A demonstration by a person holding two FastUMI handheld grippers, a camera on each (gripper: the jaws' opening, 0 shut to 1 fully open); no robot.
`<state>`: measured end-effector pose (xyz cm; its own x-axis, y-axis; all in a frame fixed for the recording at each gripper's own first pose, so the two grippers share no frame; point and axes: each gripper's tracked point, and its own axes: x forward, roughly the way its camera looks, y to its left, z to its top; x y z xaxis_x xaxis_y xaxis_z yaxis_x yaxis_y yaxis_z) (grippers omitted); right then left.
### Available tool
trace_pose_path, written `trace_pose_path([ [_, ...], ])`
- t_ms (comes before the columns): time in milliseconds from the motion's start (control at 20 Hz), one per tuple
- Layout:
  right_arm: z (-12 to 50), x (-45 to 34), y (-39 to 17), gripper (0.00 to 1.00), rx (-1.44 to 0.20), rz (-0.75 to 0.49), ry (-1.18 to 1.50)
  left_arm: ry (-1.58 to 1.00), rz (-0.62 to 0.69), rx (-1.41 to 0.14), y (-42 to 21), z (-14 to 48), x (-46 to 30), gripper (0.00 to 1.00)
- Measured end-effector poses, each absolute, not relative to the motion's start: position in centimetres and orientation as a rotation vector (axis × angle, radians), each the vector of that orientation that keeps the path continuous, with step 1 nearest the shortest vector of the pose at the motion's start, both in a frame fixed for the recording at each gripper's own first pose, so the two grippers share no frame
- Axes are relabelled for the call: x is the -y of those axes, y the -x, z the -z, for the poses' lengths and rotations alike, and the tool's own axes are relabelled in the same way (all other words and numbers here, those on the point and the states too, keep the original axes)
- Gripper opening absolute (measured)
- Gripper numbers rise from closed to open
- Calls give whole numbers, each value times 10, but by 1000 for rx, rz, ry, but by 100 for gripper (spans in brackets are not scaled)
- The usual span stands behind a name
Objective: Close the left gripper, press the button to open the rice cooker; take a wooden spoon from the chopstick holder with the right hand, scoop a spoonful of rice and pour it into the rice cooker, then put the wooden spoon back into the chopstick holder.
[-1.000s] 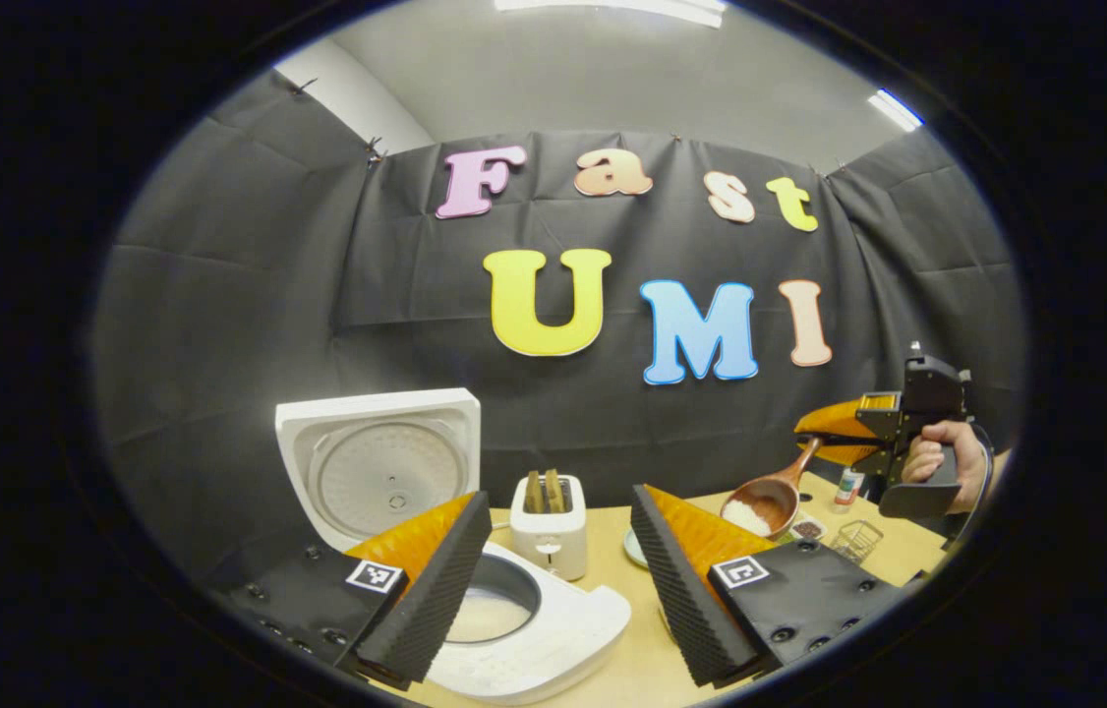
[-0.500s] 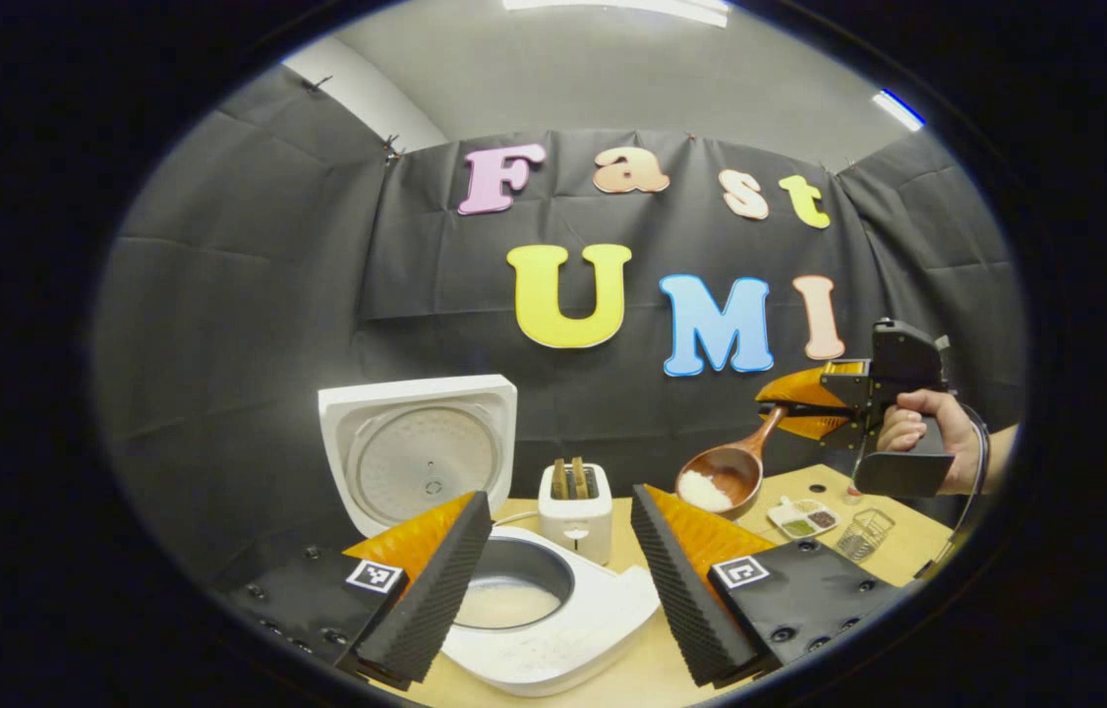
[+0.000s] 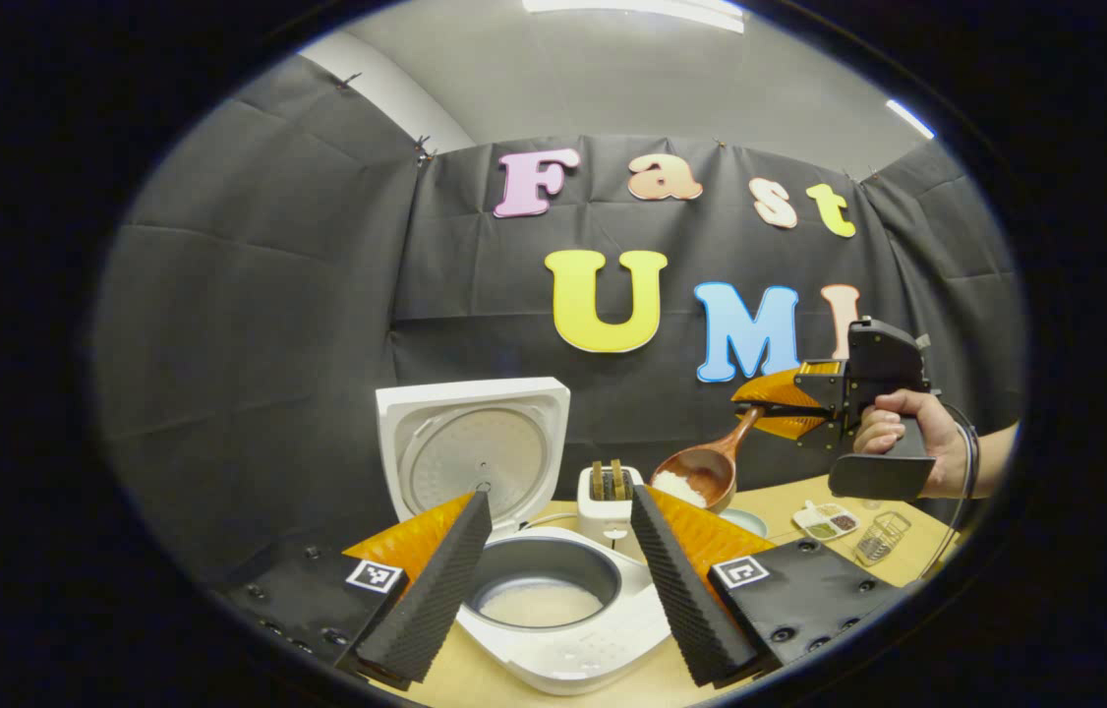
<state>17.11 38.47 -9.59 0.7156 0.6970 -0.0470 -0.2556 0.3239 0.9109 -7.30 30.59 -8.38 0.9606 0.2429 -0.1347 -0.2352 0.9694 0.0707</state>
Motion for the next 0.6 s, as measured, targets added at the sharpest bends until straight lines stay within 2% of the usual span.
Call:
trace_pose_path([
  [150,97,-413,-171,9,-494,-684,-1036,-55,-253,-144,79,83,-315,100],
  [400,105,-461,-169,8,-519,-736,-921,-42,-261,-139,87,84,-327,96],
  [450,108,-469,-171,8,-523,-743,-892,-44,-262,-140,86,84,-329,100],
  [600,117,-489,-172,9,-530,-758,-822,-47,-267,-136,88,90,-339,100],
])
